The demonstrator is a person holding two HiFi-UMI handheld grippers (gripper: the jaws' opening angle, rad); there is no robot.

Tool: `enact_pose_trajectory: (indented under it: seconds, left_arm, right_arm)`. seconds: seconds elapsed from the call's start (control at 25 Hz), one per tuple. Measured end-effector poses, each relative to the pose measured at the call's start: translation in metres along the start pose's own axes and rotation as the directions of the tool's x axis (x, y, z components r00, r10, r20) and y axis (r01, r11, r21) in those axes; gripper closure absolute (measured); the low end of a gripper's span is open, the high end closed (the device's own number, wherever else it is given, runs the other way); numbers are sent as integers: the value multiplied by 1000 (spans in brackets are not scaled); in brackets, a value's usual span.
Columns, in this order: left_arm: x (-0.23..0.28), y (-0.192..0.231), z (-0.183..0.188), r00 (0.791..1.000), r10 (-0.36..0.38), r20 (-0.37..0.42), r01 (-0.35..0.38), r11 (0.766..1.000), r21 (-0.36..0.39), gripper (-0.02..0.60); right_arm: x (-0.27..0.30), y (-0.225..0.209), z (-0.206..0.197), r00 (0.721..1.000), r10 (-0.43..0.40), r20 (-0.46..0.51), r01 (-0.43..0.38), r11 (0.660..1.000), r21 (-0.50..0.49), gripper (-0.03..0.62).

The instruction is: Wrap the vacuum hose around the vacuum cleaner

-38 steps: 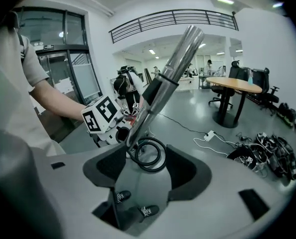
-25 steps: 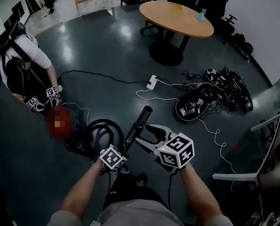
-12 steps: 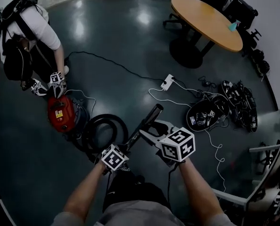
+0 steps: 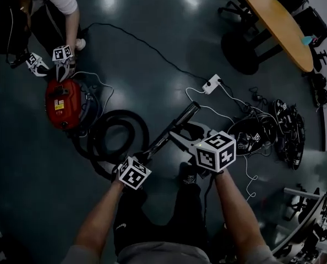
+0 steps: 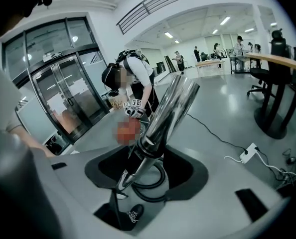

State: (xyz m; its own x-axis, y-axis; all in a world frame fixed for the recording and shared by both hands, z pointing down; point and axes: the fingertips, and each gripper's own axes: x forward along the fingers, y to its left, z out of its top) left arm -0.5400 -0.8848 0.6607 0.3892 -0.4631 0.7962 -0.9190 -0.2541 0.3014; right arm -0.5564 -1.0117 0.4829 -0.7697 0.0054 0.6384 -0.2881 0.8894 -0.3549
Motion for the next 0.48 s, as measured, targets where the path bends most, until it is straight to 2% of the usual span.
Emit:
enact_pose_trajectory:
  seconds: [0.24, 0.48]
  left_arm:
    - [94, 23, 9, 992, 123, 26, -122, 992, -20, 411]
    - [200, 51, -8, 962, 273, 18, -273, 962, -28, 411]
  right_arm:
    - [41, -113, -51, 999, 35, -26, -32, 995, 90, 368]
    - [103, -216, -124, 991, 96, -88, -83, 987, 135, 368]
